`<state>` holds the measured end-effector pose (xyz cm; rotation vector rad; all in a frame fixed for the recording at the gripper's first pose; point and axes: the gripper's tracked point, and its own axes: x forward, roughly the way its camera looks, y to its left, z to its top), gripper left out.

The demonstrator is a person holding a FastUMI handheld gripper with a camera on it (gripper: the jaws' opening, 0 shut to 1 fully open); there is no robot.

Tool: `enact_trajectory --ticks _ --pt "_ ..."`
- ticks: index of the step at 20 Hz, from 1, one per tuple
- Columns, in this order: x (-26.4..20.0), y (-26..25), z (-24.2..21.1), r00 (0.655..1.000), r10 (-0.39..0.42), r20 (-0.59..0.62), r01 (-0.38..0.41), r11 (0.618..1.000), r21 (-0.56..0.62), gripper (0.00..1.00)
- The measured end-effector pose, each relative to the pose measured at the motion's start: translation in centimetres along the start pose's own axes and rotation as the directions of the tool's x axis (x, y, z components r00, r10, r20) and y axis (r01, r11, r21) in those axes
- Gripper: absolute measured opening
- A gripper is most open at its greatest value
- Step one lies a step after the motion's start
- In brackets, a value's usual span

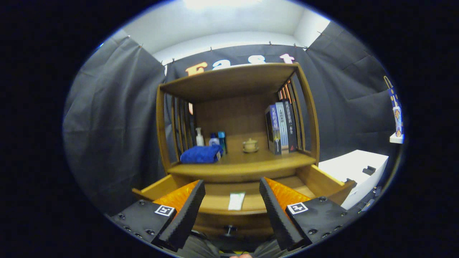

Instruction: Pull open the drawer, take out the items inside it, and place them on the countertop above the cabinet.

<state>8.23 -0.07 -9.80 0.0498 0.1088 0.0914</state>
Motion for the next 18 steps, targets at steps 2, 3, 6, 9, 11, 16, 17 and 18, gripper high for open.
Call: enact_trajectory --ticks 2,3,6,9,11,16,17,18 --pt "2.2 0.0 3.1 1.0 0.0 -0.006 -0.001 1.0 -0.002 0.98" --pt "3.5 0.3 4.2 1.0 0.005 -0.01 -0.005 1.0 0.003 0.98" --pt "8.1 0.5 5.2 0.998 0.007 -0.068 -0.014 0.995 -0.094 0.98" --pt "11.6 0.9 1.4 0.976 -0.013 -0.218 -0.02 0.989 -0.149 0.98" --pt "12.9 1.1 -3.3 0.927 -0.02 -0.375 -0.036 0.99 -0.14 0.98" --pt "12.6 0.7 -13.1 0.737 -0.038 -0.675 -0.031 0.996 -0.09 0.99" --pt "12.1 0.9 -14.8 0.689 -0.026 -0.724 -0.027 0.998 -0.062 0.99" --pt "11.8 1.3 -16.1 0.648 -0.009 -0.762 -0.016 1.0 -0.025 0.99"
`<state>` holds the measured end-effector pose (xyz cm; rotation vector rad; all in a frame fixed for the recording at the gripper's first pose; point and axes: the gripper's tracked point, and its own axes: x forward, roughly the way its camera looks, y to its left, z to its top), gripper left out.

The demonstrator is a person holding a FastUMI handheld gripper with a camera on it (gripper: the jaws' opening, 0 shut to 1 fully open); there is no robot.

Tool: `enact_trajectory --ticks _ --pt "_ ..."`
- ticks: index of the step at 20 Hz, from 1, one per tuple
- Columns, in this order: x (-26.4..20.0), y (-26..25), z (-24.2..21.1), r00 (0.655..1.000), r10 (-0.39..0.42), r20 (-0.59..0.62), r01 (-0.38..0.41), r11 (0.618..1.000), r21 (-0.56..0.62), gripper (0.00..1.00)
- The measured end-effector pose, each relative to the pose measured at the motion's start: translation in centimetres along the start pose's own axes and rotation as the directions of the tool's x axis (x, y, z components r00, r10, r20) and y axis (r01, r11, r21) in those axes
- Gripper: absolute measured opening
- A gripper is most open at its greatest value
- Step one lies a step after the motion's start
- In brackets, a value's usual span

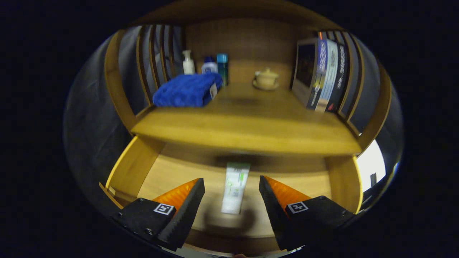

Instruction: Pull open the drawer, take out the items inside it, and place them on the countertop above the cabinet.

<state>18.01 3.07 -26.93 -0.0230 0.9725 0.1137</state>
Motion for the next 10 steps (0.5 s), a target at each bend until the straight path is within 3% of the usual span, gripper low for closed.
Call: enact_trajectory --ticks 2,10 --pt "1.2 0.1 -1.8 0.995 0.017 -0.098 -0.012 0.999 0.047 1.0" --pt "1.8 0.2 -4.9 0.955 0.001 -0.298 0.011 0.999 0.038 0.96"
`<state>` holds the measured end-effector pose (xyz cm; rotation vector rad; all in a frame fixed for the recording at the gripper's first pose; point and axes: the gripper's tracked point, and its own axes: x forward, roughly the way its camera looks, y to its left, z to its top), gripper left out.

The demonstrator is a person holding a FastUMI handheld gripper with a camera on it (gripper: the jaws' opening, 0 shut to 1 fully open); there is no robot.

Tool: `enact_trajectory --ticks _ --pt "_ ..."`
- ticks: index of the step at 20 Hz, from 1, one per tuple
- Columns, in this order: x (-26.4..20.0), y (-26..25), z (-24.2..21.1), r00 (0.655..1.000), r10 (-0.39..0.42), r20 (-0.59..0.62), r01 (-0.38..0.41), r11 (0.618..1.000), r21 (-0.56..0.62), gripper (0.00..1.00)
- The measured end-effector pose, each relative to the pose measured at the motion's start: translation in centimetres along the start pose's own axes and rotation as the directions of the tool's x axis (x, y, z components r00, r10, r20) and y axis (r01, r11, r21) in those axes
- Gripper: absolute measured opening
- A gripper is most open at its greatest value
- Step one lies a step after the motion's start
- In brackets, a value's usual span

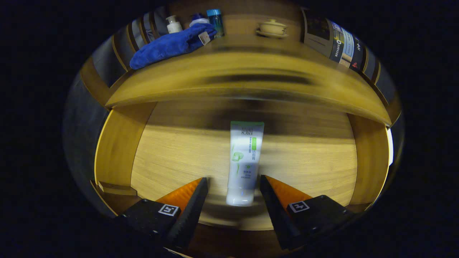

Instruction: Pull open the drawer, take out the items inside it, and place them on the countertop above the cabinet.

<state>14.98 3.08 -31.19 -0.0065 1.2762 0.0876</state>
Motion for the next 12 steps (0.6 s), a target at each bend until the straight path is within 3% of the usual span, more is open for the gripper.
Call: enact_trajectory --ticks 2,5,11,12 --pt "-0.4 -1.3 -0.2 0.998 -0.05 -0.031 0.05 0.999 -0.005 0.78" --pt "-1.8 -1.0 0.5 1.0 -0.008 -0.007 0.008 0.999 0.031 0.51" --pt "-7.6 1.0 2.8 0.995 0.069 0.076 -0.066 0.997 -0.029 0.47" --pt "-7.8 0.5 1.3 0.991 0.093 0.094 -0.088 0.995 -0.048 0.47"
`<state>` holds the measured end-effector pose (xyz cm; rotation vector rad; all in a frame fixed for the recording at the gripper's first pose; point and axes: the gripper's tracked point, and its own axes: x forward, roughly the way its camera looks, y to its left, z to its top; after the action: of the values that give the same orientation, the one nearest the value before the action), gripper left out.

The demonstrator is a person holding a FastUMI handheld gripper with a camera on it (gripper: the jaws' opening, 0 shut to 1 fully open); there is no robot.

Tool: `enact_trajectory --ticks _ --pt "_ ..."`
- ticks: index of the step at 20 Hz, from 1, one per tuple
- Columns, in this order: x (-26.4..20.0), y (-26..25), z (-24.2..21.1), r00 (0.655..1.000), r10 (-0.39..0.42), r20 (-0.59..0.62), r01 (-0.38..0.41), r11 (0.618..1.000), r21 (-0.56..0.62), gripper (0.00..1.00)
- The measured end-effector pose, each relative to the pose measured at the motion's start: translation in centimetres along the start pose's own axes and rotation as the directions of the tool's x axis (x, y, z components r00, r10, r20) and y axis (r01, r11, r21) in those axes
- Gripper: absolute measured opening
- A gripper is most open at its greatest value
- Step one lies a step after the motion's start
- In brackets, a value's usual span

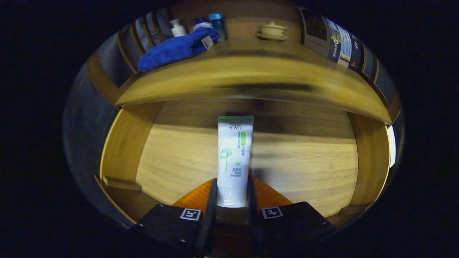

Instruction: Pull open the drawer, take out the items inside it, and place them on the countertop above the cabinet.

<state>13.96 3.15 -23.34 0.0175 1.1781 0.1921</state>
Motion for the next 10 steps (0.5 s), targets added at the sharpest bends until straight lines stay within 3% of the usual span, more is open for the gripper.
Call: enact_trajectory --ticks 1,3,10 --pt "-2.1 -1.5 1.9 0.999 0.021 0.026 -0.021 1.0 -0.018 0.47" --pt "-5.5 1.1 3.1 0.996 0.056 0.066 -0.053 0.997 -0.055 0.47" --pt "-12.1 3.2 2.3 0.973 0.208 0.103 -0.198 0.975 -0.102 0.47"
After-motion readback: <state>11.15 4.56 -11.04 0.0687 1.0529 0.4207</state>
